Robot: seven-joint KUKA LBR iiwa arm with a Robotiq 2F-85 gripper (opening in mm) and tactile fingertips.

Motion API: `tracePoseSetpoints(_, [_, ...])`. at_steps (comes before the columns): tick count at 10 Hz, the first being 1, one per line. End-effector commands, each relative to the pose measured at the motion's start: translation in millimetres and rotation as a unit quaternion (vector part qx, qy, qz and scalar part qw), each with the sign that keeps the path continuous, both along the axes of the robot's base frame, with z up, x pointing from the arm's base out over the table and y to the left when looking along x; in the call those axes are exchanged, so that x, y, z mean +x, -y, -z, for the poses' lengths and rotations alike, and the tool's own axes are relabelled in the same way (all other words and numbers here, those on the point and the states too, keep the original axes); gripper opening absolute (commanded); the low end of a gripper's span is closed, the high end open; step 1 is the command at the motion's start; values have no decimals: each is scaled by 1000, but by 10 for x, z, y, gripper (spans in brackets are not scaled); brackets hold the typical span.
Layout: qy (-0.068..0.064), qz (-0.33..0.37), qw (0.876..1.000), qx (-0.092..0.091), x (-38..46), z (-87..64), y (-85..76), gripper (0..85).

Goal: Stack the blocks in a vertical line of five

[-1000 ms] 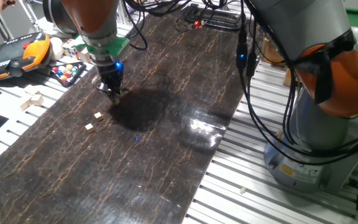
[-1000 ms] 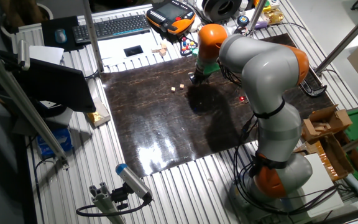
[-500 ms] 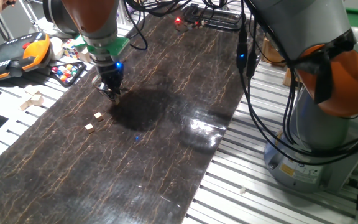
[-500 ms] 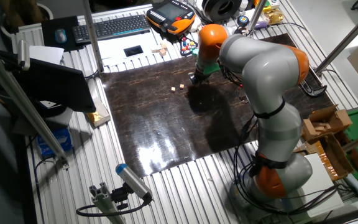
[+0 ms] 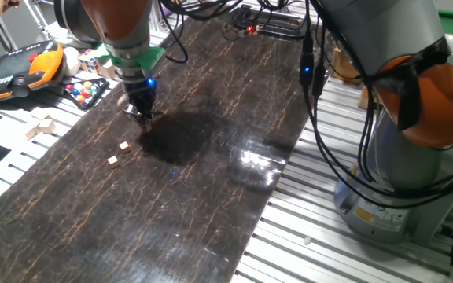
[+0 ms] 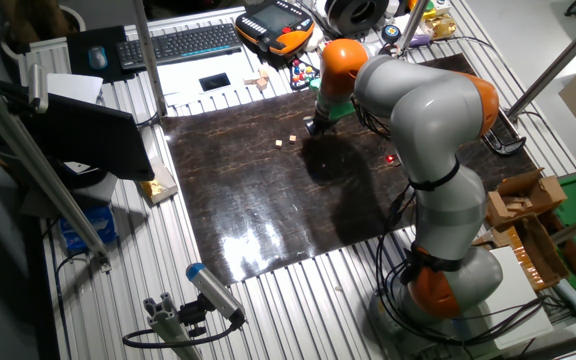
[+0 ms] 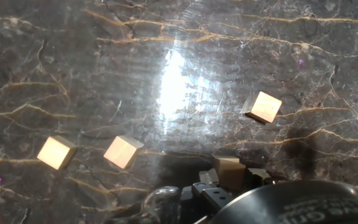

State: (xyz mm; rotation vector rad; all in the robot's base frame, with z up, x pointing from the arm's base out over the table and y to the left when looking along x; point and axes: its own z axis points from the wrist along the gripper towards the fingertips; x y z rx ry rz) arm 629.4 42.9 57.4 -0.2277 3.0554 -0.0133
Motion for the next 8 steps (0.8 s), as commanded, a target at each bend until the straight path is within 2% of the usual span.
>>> tracePoseSetpoints(1, [1,-3,1000,0,1,-1,-1,327])
tracePoseSetpoints(8, [6,-15,1000,-6,6,-4,1,330])
